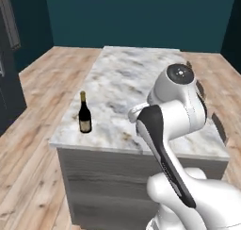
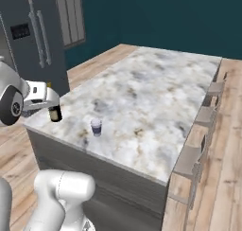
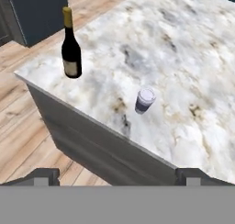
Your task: Move the drinks to the dining counter.
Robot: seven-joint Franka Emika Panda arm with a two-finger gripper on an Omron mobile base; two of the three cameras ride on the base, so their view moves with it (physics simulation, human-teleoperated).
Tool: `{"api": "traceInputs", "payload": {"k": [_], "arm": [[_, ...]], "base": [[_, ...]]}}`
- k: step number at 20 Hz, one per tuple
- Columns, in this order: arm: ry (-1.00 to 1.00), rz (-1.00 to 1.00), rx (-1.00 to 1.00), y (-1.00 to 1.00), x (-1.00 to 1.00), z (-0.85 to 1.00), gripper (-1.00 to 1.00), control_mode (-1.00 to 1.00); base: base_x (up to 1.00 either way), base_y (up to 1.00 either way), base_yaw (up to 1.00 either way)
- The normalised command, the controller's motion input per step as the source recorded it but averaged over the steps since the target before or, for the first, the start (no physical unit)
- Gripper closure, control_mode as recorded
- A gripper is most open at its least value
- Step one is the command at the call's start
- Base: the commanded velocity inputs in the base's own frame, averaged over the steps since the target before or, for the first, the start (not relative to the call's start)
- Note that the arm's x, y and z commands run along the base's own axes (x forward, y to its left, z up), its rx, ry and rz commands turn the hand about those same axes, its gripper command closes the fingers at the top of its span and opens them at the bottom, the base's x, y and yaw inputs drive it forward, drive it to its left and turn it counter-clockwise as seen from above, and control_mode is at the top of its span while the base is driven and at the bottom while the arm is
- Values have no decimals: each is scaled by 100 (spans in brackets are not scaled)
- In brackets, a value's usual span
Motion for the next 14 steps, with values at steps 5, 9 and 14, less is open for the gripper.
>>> {"api": "traceInputs", "payload": {"k": [5,9,14], "arm": [[0,0,0,0,0,0,-100,100],[0,0,0,0,0,0,-100,100],[0,0,0,0,0,0,-100,100]], "base": [[0,0,81],[0,0,98],[0,0,100]]}}
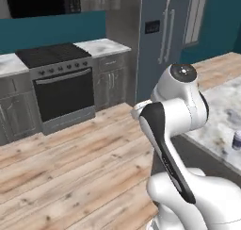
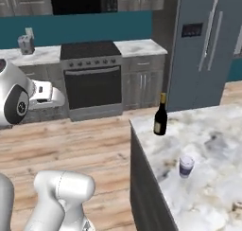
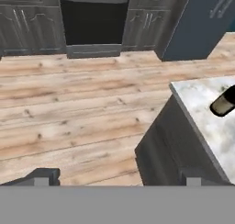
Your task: Move the drinks to the dining counter.
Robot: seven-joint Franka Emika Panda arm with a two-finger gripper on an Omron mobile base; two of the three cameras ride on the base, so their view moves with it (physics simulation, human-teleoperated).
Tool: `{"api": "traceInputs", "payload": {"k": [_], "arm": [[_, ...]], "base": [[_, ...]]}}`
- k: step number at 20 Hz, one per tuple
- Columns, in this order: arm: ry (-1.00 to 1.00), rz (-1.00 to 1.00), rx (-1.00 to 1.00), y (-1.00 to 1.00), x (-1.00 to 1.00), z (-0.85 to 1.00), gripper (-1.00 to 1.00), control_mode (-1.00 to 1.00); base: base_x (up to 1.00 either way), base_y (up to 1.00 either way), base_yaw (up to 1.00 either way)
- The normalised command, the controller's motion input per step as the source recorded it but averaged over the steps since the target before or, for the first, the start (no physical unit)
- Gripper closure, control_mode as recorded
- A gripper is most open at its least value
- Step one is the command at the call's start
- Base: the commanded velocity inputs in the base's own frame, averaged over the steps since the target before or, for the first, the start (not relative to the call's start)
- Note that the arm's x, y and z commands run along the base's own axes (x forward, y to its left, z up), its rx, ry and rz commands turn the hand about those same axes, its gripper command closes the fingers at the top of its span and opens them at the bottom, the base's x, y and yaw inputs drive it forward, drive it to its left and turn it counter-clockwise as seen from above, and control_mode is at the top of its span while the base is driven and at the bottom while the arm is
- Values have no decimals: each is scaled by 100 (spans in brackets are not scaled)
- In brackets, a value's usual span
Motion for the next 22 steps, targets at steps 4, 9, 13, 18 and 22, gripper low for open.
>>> {"api": "traceInputs", "payload": {"k": [4,9,13,18,22], "arm": [[0,0,0,0,0,0,-100,100],[0,0,0,0,0,0,-100,100],[0,0,0,0,0,0,-100,100],[0,0,0,0,0,0,-100,100],[0,0,0,0,0,0,-100,100]], "base": [[0,0,100],[0,0,100],[0,0,100],[0,0,100],[2,3,98]]}}
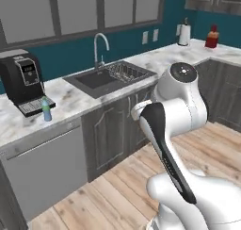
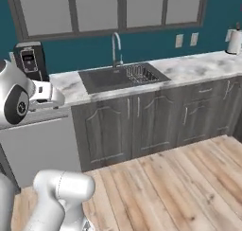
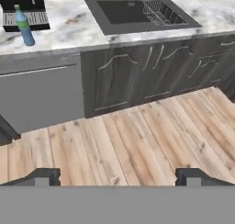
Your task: Move the drinks to the dining counter.
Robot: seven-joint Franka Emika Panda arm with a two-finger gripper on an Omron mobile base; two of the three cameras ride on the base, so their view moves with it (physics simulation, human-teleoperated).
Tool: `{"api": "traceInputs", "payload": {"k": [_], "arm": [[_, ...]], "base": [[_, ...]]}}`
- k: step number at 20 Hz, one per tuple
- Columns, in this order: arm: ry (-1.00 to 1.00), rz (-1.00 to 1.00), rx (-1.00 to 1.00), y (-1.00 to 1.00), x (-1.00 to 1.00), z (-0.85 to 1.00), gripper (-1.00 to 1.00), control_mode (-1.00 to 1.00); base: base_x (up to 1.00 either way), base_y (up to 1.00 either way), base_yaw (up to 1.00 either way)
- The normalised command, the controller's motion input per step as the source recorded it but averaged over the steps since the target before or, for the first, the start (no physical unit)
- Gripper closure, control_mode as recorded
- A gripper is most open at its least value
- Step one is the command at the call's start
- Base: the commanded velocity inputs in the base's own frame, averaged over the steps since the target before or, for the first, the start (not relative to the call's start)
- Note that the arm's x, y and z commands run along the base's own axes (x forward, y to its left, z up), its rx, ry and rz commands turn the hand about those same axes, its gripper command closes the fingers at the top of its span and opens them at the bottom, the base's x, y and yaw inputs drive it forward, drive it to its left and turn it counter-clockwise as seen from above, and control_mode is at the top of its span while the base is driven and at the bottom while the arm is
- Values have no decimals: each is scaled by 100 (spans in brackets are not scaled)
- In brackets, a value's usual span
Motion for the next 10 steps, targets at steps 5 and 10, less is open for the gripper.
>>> {"api": "traceInputs", "payload": {"k": [5,10], "arm": [[0,0,0,0,0,0,-100,100],[0,0,0,0,0,0,-100,100]], "base": [[42,12,71],[66,22,17]]}}
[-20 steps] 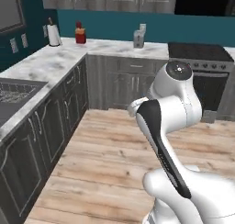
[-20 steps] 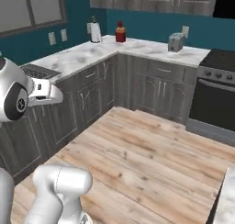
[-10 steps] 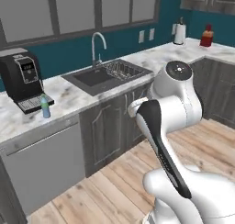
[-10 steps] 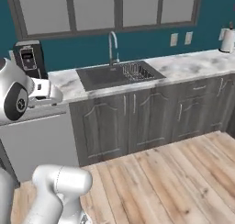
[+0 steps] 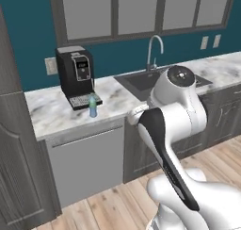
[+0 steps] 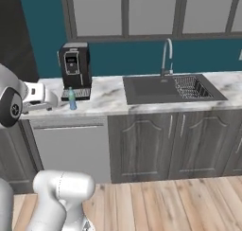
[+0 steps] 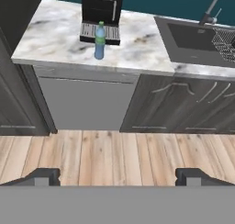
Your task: Move the drinks to the dining counter.
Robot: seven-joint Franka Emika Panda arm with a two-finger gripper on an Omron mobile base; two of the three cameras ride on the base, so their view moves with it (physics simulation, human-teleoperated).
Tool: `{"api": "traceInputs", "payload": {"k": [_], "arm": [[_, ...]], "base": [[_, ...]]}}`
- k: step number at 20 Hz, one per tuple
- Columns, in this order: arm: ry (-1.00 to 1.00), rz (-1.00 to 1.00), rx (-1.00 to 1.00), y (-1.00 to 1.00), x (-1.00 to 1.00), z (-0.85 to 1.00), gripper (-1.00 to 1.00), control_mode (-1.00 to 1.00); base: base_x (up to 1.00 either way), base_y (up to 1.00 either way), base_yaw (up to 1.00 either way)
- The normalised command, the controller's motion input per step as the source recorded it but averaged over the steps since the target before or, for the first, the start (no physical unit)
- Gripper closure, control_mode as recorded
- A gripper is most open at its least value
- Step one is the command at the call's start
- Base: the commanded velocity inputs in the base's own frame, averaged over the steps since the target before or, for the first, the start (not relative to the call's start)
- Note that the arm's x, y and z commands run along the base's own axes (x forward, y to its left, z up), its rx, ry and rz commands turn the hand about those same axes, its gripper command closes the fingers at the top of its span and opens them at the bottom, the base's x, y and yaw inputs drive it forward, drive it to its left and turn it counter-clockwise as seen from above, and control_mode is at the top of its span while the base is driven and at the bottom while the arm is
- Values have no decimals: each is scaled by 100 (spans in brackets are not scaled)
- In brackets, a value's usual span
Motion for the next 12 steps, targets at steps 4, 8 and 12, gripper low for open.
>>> {"api": "traceInputs", "payload": {"k": [4,8,12], "arm": [[0,0,0,0,0,0,-100,100],[0,0,0,0,0,0,-100,100],[0,0,0,0,0,0,-100,100]], "base": [[75,-14,0],[56,-4,0],[8,0,0]]}}
